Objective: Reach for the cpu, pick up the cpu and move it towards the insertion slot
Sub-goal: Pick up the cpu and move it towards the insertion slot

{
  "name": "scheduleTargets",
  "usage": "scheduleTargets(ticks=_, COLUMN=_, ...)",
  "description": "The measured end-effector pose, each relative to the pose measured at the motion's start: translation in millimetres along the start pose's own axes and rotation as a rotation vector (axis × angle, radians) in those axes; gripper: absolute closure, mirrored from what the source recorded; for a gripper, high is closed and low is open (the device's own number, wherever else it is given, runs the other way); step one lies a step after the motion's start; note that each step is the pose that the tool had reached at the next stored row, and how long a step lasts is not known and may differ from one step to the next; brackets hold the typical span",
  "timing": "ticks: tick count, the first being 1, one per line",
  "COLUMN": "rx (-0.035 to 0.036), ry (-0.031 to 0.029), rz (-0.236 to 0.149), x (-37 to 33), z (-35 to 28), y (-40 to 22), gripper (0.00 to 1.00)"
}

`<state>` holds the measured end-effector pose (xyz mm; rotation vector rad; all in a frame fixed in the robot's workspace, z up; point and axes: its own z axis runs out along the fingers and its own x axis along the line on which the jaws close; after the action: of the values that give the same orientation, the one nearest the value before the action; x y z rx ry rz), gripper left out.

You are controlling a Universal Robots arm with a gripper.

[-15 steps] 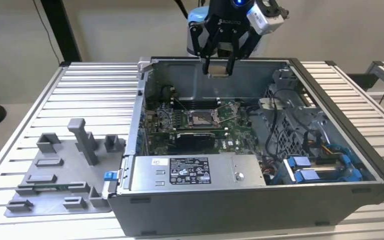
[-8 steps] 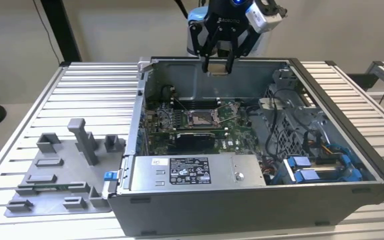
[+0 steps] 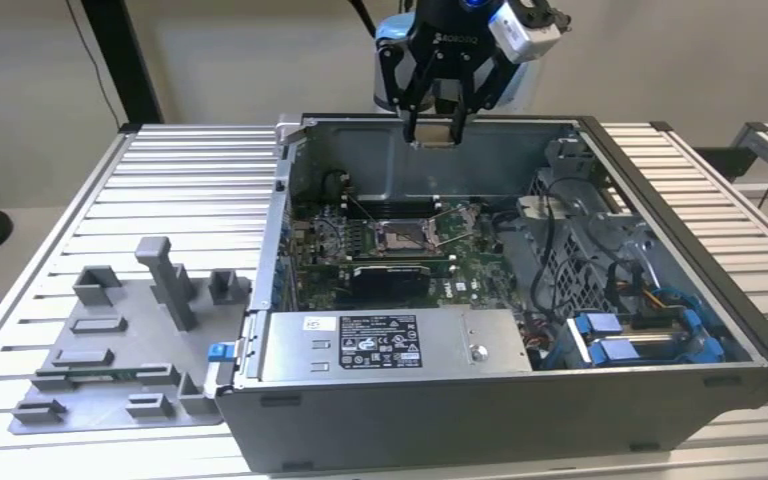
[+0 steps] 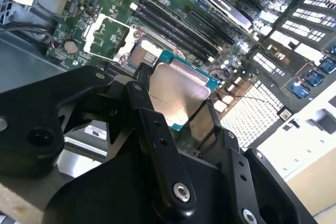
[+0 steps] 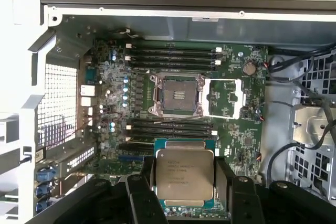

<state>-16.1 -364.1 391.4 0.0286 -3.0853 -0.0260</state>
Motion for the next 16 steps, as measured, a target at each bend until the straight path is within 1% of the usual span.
scheduleTargets(ticks=4, rx=0.0, ry=0.0, rz=0.0, x=0.0, z=0.3, y=2.0, gripper=1.0)
scheduleTargets(ticks=7, rx=0.0, ry=0.0, rz=0.0, x=0.1, z=1.2, y=6.9, gripper=1.0)
scheduleTargets(ticks=12, rx=0.0, ry=0.0001, rz=0.0, x=1.9, z=4.2, y=21.0, gripper=1.0)
scheduleTargets(ticks=16, rx=0.0, ry=0.0, rz=0.0, x=1.5, z=6.4, y=36.6, gripper=1.0)
